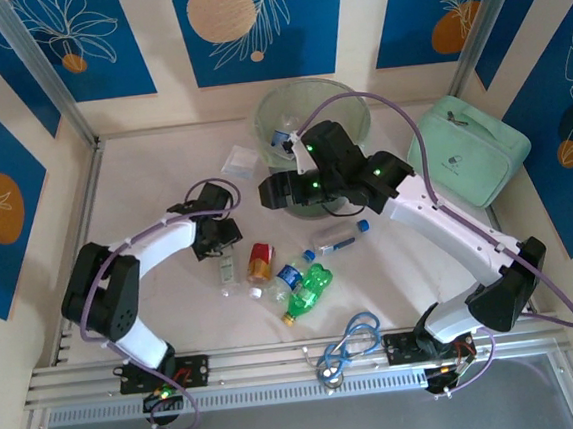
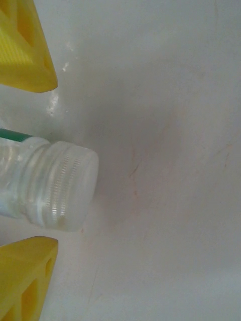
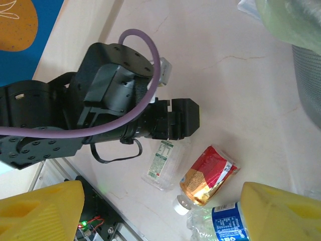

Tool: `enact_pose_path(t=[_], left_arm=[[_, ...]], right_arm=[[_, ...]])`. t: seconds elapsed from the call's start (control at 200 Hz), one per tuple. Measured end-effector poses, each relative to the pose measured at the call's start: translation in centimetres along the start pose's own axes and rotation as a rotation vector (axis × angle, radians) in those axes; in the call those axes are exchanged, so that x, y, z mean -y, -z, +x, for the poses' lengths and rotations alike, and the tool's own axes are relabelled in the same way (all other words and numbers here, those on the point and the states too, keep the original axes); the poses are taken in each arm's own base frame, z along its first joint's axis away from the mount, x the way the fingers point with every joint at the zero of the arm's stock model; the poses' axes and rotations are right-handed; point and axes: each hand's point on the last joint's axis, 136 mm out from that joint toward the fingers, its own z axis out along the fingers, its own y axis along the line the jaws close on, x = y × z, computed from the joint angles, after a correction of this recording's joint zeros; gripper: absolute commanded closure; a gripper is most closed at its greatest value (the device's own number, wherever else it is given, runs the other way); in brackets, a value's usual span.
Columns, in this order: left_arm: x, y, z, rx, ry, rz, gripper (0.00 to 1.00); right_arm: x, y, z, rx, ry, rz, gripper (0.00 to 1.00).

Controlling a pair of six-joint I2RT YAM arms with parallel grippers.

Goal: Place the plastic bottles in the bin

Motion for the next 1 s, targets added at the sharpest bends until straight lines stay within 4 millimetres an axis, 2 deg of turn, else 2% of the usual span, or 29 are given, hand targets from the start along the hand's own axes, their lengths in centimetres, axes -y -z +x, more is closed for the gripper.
enact_pose_path(t=[0.165, 0.33, 0.545, 0.685, 0.86, 0.995], left_arm=[[-0.3, -1.0, 0.3, -0.018, -0.009, -0.021, 0.3], [-0.4, -1.7, 0.5, -0.026, -0.018, -0.032, 0.39], [-0.5, -1.7, 0.3, -0.019, -0.032, -0.04, 0.61], [-0.5, -1.5, 0.1, -0.011, -0.032, -0.04, 0.7], [0.1, 0.2, -0.7, 0.03, -0.037, 0.0, 0.75], [1.1, 3.4, -2.0, 0.096, -0.03, 0.075, 0.76]], right_arm=[[0.2, -0.3, 0.2, -0.006, -0.005, 0.003, 0.18], [0.3, -0.3, 0.3, -0.007, -0.005, 0.004, 0.19], [0.6, -0.8, 0.7, -0.017, -0.016, 0.01, 0.19], [0.6, -0.9, 0.7, -0.016, -0.028, 0.001, 0.19], [0.5, -0.8, 0.4, -0.024, -0.056, -0.044, 0.19], [0.2, -0.6, 0.0, -0.032, -0.079, -0.095, 0.15]])
